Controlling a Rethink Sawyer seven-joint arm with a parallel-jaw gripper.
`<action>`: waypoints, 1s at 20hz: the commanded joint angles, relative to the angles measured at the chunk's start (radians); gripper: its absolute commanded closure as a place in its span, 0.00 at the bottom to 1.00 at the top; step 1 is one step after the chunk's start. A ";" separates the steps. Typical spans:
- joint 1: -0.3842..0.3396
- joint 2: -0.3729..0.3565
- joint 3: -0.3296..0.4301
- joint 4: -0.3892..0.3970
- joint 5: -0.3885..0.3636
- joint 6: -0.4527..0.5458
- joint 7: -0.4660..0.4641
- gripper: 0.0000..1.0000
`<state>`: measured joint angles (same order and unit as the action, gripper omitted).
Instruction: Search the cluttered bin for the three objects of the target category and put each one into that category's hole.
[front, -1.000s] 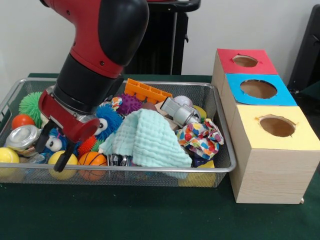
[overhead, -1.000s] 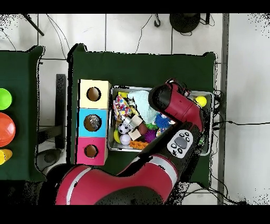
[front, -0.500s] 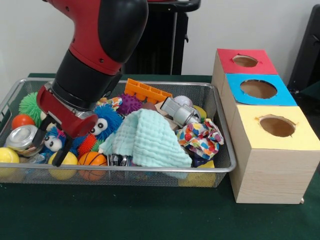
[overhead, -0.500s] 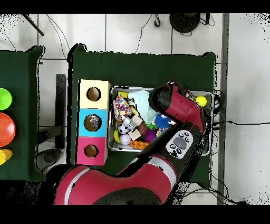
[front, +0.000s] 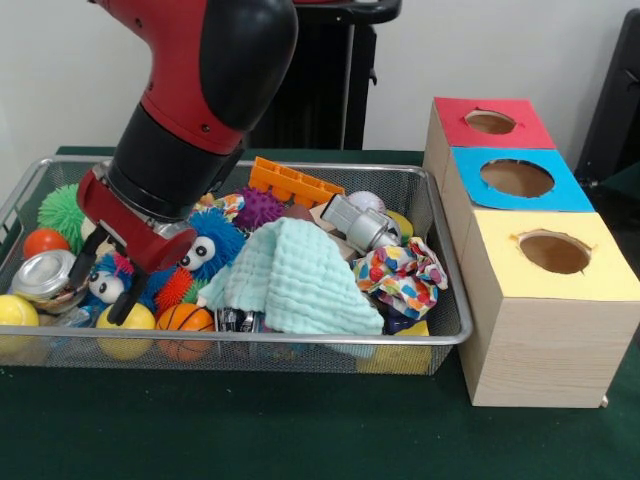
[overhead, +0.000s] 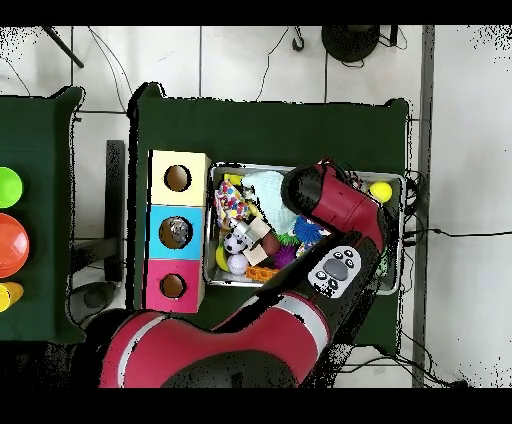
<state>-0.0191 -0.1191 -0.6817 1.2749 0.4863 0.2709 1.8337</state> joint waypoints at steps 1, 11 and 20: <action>-0.028 0.070 0.084 0.042 -0.073 0.116 0.102 0.00; -0.081 0.099 0.124 0.015 -0.109 0.101 0.072 0.00; -0.067 0.102 0.109 0.051 -0.103 0.019 0.143 0.00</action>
<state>-0.0757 -0.0485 -0.6825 1.2743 0.4220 0.2719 1.8337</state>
